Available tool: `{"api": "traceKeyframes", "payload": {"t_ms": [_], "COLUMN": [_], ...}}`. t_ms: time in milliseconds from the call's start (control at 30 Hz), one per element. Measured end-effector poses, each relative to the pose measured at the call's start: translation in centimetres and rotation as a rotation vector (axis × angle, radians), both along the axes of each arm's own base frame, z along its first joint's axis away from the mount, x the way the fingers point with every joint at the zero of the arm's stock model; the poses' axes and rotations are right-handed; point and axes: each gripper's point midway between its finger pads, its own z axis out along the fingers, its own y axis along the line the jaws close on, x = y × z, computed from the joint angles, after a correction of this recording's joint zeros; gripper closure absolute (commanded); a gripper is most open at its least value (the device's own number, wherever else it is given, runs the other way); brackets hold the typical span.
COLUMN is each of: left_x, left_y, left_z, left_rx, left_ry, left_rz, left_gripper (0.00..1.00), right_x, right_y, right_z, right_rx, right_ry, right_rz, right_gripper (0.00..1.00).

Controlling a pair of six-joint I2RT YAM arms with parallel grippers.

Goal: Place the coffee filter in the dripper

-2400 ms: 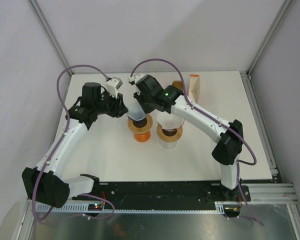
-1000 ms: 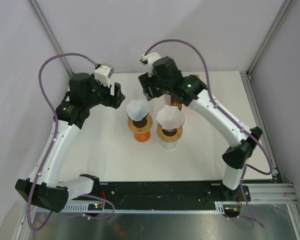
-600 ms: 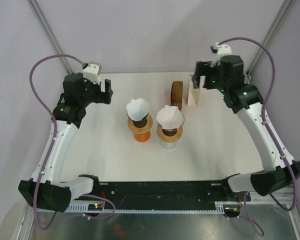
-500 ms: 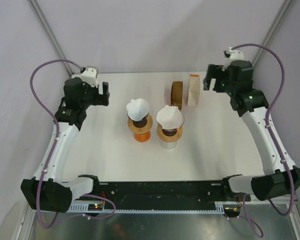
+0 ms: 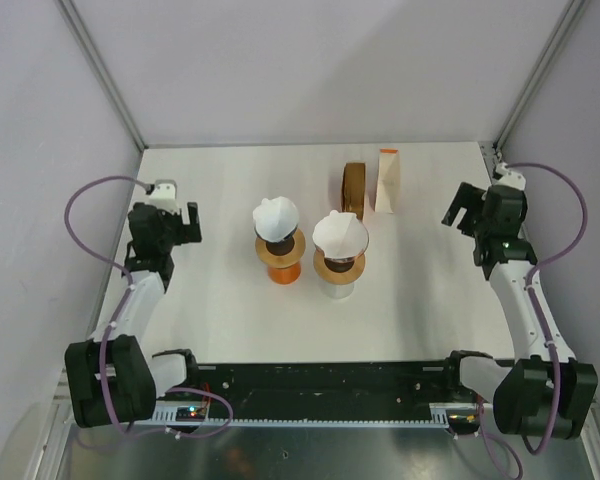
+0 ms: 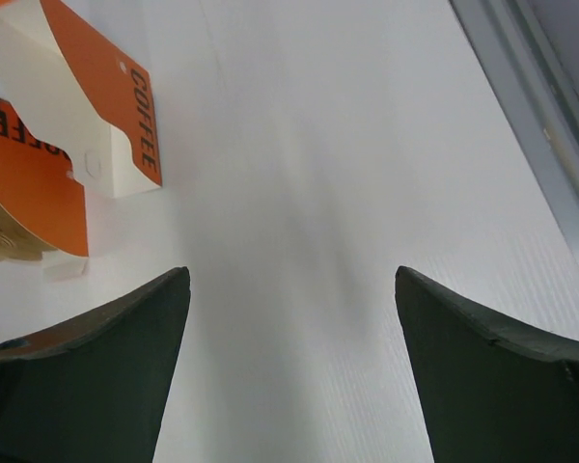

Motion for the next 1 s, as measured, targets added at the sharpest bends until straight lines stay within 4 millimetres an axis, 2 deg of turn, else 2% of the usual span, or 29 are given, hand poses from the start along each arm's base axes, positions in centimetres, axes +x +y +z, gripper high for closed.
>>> {"api": "traceKeyframes", "payload": {"t_ms": [100, 167, 367, 567, 767, 1000], "left_x": [-1.0, -1.5, -2.0, -3.3, -3.2, -2.9], "left_y": [0.2, -0.1, -0.7, -2.0, -2.6, -2.7], "left_z": [-3.1, -4.3, -6.1, -8.5, -7.7, -6.6], "left_rx": [-0.009, -0.017, -0.035, -0.084, -0.081, -0.088], "left_ry": [0.022, 0.029, -0.027, -0.068, -0.135, -0.185], "left_rz": [0.002, -0.010, -0.038, -0.085, -0.126, -0.124], "left_gripper": [0.00, 0.00, 0.00, 0.00, 0.00, 0.00], "right_x": [-0.4, -0.6, -2.0, -3.3, -4.3, -3.7], "right_y": [0.0, 0.1, 0.2, 0.1, 0.1, 0.0], "right_z": [-1.8, -3.2, -7.4, -9.5, -10.5, -9.1], "right_rx": [-0.003, -0.005, -0.014, -0.045, -0.068, -0.075], "right_ry": [-0.026, -0.048, -0.107, -0.203, -0.285, -0.366], "right_rz": [0.000, 0.001, 0.005, 0.011, 0.015, 0.009], "right_gripper": [0.08, 0.08, 0.08, 0.08, 0.08, 0.08]}}
